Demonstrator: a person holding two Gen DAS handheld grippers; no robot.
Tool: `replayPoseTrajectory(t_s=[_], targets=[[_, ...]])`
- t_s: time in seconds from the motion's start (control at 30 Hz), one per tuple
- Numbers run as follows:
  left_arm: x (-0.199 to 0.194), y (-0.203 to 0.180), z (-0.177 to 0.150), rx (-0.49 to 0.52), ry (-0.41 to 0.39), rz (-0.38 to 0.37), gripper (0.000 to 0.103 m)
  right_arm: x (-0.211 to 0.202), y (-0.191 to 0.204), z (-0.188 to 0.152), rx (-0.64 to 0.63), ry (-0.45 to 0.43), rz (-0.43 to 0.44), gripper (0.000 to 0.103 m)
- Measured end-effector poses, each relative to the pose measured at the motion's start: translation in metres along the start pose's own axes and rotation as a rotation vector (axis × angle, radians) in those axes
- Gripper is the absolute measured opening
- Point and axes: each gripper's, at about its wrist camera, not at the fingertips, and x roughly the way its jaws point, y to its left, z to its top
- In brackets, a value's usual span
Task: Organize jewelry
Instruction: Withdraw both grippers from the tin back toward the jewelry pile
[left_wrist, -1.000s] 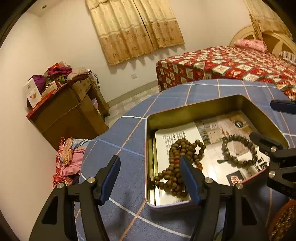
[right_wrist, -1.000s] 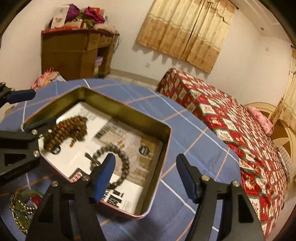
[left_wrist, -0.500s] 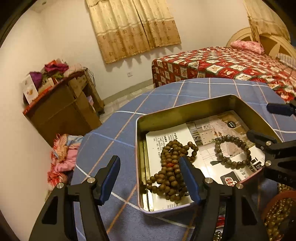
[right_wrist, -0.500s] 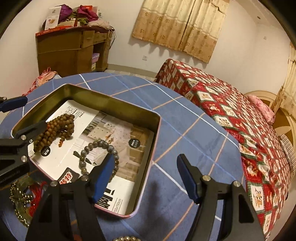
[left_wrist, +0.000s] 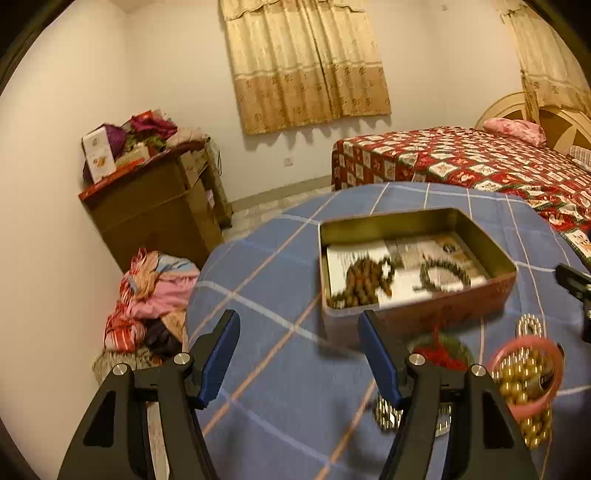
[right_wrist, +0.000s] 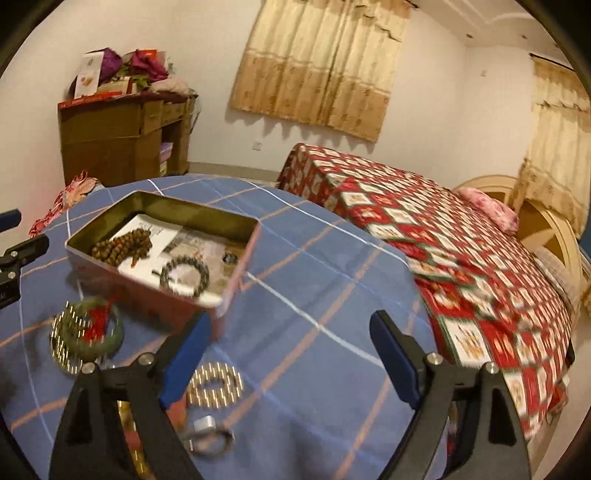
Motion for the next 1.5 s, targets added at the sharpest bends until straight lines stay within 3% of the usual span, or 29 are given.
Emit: replayPoseTrajectory(t_s=[0.13,0.27,0.6,0.77,0.93,1.1,1.17,1.2,1.23,1.27,1.5], targets=[[-0.009,-0.003,-0.018,-0.047,0.026,-0.035,0.067,-0.013,-0.004,-0.019,0.038,0.006,-0.021,0.09],[-0.008,-0.014,-0.027,-0.015,0.044,-0.023,0.067,-0.02,-0.008,-0.033,0.074,0.006,-0.016,0.09],[-0.012,-0.018,-0.035,0.006,0.05,-0.004,0.067,-0.021,-0.003,-0.048,0.093,-0.025,-0.007,0.091],[-0.019,-0.018,-0.043,-0.013,0.06,-0.04,0.067,-0.022,-0.007,-0.049,0.133,-0.038,0.004,0.096],[-0.018,-0.036,-0.042,0.044,0.057,-0.076,0.067,-0.02,0.0,-0.049,0.123,-0.039,0.022,0.096],[0.002,-0.052,-0.045,0.106,0.107,-0.115,0.067,-0.019,0.0,-0.051,0.12,-0.032,0.017,0.096],[0.01,-0.053,-0.043,0.11,0.127,-0.129,0.054,-0.02,0.0,-0.052,0.12,-0.035,0.011,0.096],[0.012,-0.053,-0.042,0.103,0.131,-0.144,0.03,-0.02,0.001,-0.052,0.12,-0.036,0.012,0.096],[0.014,-0.051,-0.041,0.094,0.138,-0.168,0.015,-0.02,0.001,-0.052,0.119,-0.036,0.012,0.096],[0.013,-0.049,-0.04,0.09,0.134,-0.177,0.009,-0.02,0.001,-0.052,0.118,-0.036,0.011,0.096],[-0.021,-0.029,-0.025,0.008,0.05,-0.255,0.005,-0.019,-0.003,-0.053,0.13,-0.031,0.008,0.096]])
